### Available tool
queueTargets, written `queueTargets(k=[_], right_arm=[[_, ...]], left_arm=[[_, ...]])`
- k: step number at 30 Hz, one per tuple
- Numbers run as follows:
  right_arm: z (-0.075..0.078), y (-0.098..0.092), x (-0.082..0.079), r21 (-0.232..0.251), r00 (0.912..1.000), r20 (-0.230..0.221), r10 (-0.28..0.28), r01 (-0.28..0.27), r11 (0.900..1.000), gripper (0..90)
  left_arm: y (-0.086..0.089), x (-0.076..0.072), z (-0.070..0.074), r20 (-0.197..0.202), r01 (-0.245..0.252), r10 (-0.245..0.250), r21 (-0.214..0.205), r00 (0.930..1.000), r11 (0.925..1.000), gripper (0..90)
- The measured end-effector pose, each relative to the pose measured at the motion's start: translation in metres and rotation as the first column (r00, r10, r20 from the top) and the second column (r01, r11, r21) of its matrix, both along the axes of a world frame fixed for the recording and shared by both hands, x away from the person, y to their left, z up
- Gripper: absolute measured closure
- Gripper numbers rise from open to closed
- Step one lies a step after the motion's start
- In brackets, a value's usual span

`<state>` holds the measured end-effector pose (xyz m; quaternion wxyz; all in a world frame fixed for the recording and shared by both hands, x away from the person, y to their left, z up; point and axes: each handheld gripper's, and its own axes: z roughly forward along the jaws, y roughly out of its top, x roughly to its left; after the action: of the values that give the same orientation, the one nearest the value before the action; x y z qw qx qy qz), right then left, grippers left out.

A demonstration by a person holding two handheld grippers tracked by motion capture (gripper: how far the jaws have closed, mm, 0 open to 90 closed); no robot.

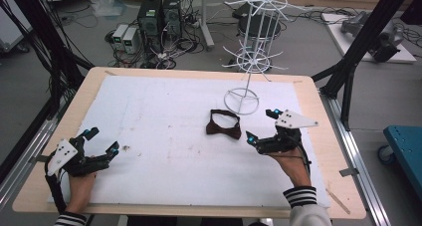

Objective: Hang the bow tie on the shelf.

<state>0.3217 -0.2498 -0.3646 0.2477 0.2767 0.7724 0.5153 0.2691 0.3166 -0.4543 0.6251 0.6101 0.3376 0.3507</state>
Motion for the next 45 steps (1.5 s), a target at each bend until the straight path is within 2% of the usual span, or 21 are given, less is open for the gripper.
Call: queueTargets(k=[4,8,15,17,18,20,23,24,27,28,29,31,32,34,36,38,41,42,44,45], right_arm=[[0.003,0.008,0.008,-0.033,0.9995,-0.019,0.025,-0.026,0.9991,0.7],[0.007,0.016,0.016,-0.104,0.9975,-0.041,0.058,-0.062,0.9927,0.7],[0.005,0.031,0.027,-0.151,0.9896,-0.098,0.105,-0.119,0.9813,0.7],[0.004,0.034,0.03,-0.162,0.9864,-0.114,0.118,-0.136,0.9775,0.7],[0.004,0.038,0.033,-0.181,0.9833,-0.134,0.123,-0.146,0.9725,0.7],[0.004,0.039,0.036,-0.182,0.9799,-0.151,0.131,-0.158,0.9705,0.7],[0.002,0.047,0.042,-0.203,0.9676,-0.195,0.16,-0.199,0.9587,0.7],[0.001,0.05,0.045,-0.217,0.9608,-0.214,0.175,-0.222,0.9506,0.7],[-0.001,0.057,0.05,-0.232,0.9543,-0.231,0.19,-0.244,0.9417,0.8],[-0.003,0.062,0.053,-0.248,0.9472,-0.254,0.196,-0.259,0.9334,0.7],[-0.003,0.062,0.053,-0.248,0.9472,-0.254,0.196,-0.259,0.9334,0.7],[-0.006,0.066,0.056,-0.276,0.9443,-0.26,0.202,-0.273,0.9215,0.8],[-0.007,0.069,0.057,-0.289,0.9396,-0.273,0.207,-0.285,0.9141,0.8],[-0.008,0.073,0.059,-0.308,0.9395,-0.271,0.21,-0.291,0.9058,0.8],[-0.008,0.078,0.06,-0.299,0.9371,-0.268,0.223,-0.301,0.9053,0.8],[-0.01,0.08,0.063,-0.31,0.9368,-0.265,0.229,-0.307,0.8995,0.8],[-0.012,0.082,0.067,-0.312,0.9314,-0.285,0.227,-0.314,0.8969,4.2],[-0.013,0.083,0.068,-0.319,0.932,-0.286,0.222,-0.312,0.8949,4.5],[-0.014,0.084,0.072,-0.316,0.9288,-0.297,0.222,-0.315,0.895,4.5],[-0.014,0.084,0.073,-0.308,0.9285,-0.298,0.221,-0.313,0.8986,4.6]], left_arm=[[0.0,0.0,0.0,-0.001,-0.001,0.001,-0.002,1.0,1.0,10.1],[0.0,0.0,0.0,-0.001,0.0,0.0,-0.002,1.0,1.0,10.1],[0.0,0.0,0.0,-0.001,0.0,0.0,0.001,1.0,1.0,10.1],[0.0,0.0,0.0,-0.001,0.0,0.0,0.0,1.0,1.0,10.1],[0.0,0.0,0.0,0.0,-0.001,0.001,-0.003,1.0,1.0,10.1],[0.0,0.0,0.0,0.0,0.0,0.0,-0.003,1.0,1.0,10.1],[0.0,0.0,0.0,-0.001,-0.001,0.001,-0.004,1.0,1.0,10.1],[0.0,0.0,0.0,-0.001,-0.001,0.001,-0.003,1.0,1.0,10.1],[0.0,0.0,0.0,-0.003,-0.001,0.001,-0.003,1.0,1.0,10.1],[0.0,0.0,0.0,-0.002,-0.001,0.001,-0.004,1.0,1.0,10.1],[0.0,0.0,0.0,-0.001,-0.001,0.001,-0.003,1.0,1.0,10.1],[0.0,0.0,0.0,-0.002,-0.001,0.001,-0.004,1.0,1.0,10.1],[0.0,0.0,0.0,-0.002,-0.001,0.001,-0.004,1.0,1.0,10.1],[0.0,0.0,0.0,-0.001,-0.001,0.001,-0.003,1.0,1.0,10.1],[0.0,0.0,0.0,-0.001,-0.001,0.001,-0.004,1.0,1.0,10.1],[0.0,0.0,0.0,-0.001,-0.001,0.001,-0.004,1.0,1.0,10.1],[0.0,0.0,0.0,-0.003,-0.001,0.001,-0.004,1.0,1.0,10.1],[0.0,0.0,0.0,-0.008,-0.001,0.001,-0.005,1.0,1.0,10.1],[0.0,0.0,0.0,-0.008,-0.002,0.002,-0.006,1.0,1.0,10.1],[0.0,0.0,0.0,-0.008,-0.003,0.003,-0.006,1.0,1.0,10.1]])
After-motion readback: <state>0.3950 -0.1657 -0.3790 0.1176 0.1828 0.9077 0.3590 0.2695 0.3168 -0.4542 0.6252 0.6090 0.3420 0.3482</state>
